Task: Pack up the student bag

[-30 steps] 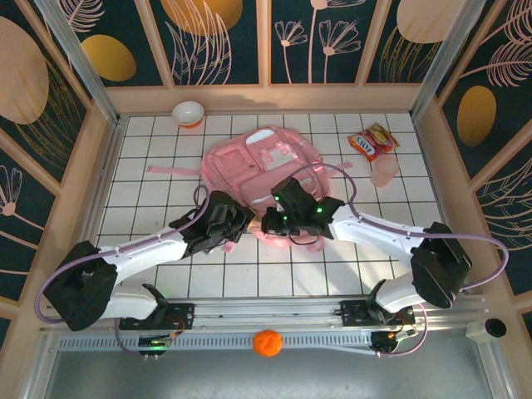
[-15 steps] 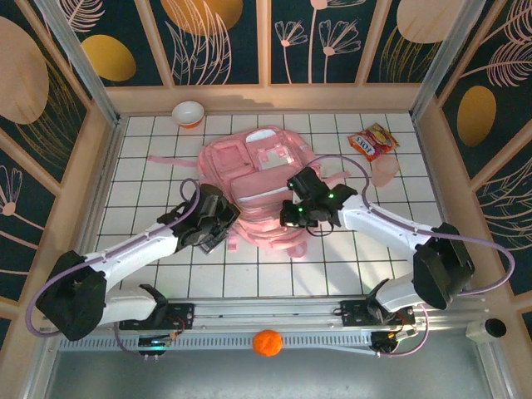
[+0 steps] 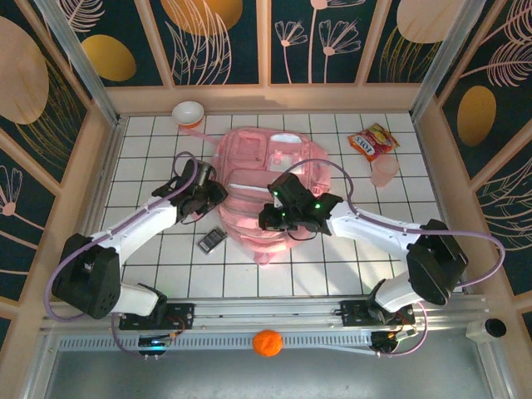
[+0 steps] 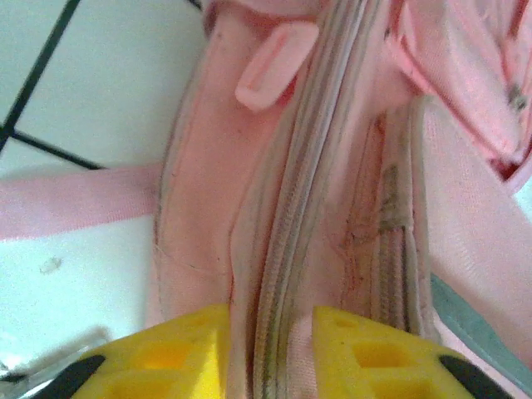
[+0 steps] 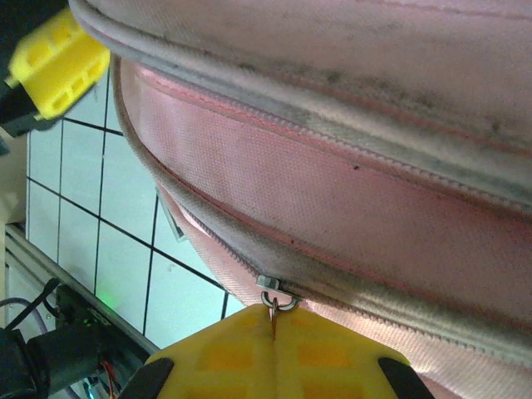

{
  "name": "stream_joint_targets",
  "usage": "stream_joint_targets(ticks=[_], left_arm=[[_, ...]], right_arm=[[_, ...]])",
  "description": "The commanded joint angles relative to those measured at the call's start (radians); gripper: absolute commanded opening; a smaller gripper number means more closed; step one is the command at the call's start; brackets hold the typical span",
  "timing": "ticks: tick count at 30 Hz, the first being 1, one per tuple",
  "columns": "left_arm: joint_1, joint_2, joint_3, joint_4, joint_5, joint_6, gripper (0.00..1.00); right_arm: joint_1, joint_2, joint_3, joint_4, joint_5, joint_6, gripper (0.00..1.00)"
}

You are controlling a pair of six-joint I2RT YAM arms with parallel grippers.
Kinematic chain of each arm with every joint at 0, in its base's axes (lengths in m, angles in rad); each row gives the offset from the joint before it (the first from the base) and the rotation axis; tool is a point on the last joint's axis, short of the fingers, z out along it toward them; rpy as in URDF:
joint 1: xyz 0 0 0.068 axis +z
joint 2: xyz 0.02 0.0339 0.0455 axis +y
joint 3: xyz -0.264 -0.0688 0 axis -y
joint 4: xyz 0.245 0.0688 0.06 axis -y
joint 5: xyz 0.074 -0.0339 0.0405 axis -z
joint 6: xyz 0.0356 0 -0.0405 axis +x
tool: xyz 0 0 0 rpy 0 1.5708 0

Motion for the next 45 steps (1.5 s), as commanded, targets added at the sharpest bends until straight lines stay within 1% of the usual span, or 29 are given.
stream_joint_targets(ticks=[1,5,7,9,11,14,19,22,25,28,31,34,36,41,45], left_arm=[[-0.004,-0.06,0.024,0.037,0.018,0.001,0.37],[-0.094,-0.152,-0.012,0.003,0.017,-0.099,0.43],[-0.149,-0.17,-0.043,0.014,0.022,-0.168,0.44],[-0.208,-0.169,-0.075,0.057,0.028,-0.238,0.44],[-0.248,-0.149,-0.086,0.088,0.031,-0.279,0.44],[-0.28,-0.114,-0.084,0.11,0.027,-0.315,0.45],[-0.282,-0.096,-0.093,0.114,0.018,-0.358,0.46],[-0.282,-0.098,-0.123,0.136,0.01,-0.406,0.46],[-0.285,-0.101,-0.16,0.186,0.053,-0.456,0.47],[-0.292,-0.141,-0.154,0.133,0.039,-0.473,0.47],[-0.292,-0.226,-0.205,0.13,0.022,-0.579,0.47],[-0.292,-0.277,-0.259,0.137,0.044,-0.688,0.47],[-0.291,-0.295,-0.272,0.138,0.051,-0.725,0.48],[-0.291,-0.322,-0.273,0.134,0.022,-0.802,0.51],[-0.291,-0.309,-0.281,0.17,0.042,-0.856,0.51]], right_arm=[[-0.018,0.004,-0.015,0.085,-0.077,0.038,0.0],[-0.021,0.029,0.008,0.086,-0.104,0.017,0.0],[-0.021,0.041,0.013,0.076,-0.114,0.008,0.0],[-0.02,0.042,0.008,0.076,-0.121,0.009,0.0],[-0.021,0.038,0.004,0.076,-0.123,0.009,0.0],[-0.021,0.032,0.005,0.073,-0.12,0.006,0.0],[-0.019,0.031,0.004,0.077,-0.123,0.005,0.0],[-0.019,0.025,0.0,0.082,-0.124,0.006,0.0],[-0.019,0.02,-0.007,0.086,-0.121,0.007,0.0],[-0.02,0.024,-0.007,0.084,-0.115,0.008,0.0],[-0.02,0.023,-0.011,0.094,-0.115,0.013,0.0],[-0.02,0.02,-0.012,0.091,-0.109,0.012,0.0],[-0.02,0.017,-0.016,0.094,-0.106,0.012,0.0],[-0.018,0.011,-0.016,0.094,-0.1,0.015,0.0],[-0.013,-0.002,-0.028,0.112,-0.092,0.022,0.0]])
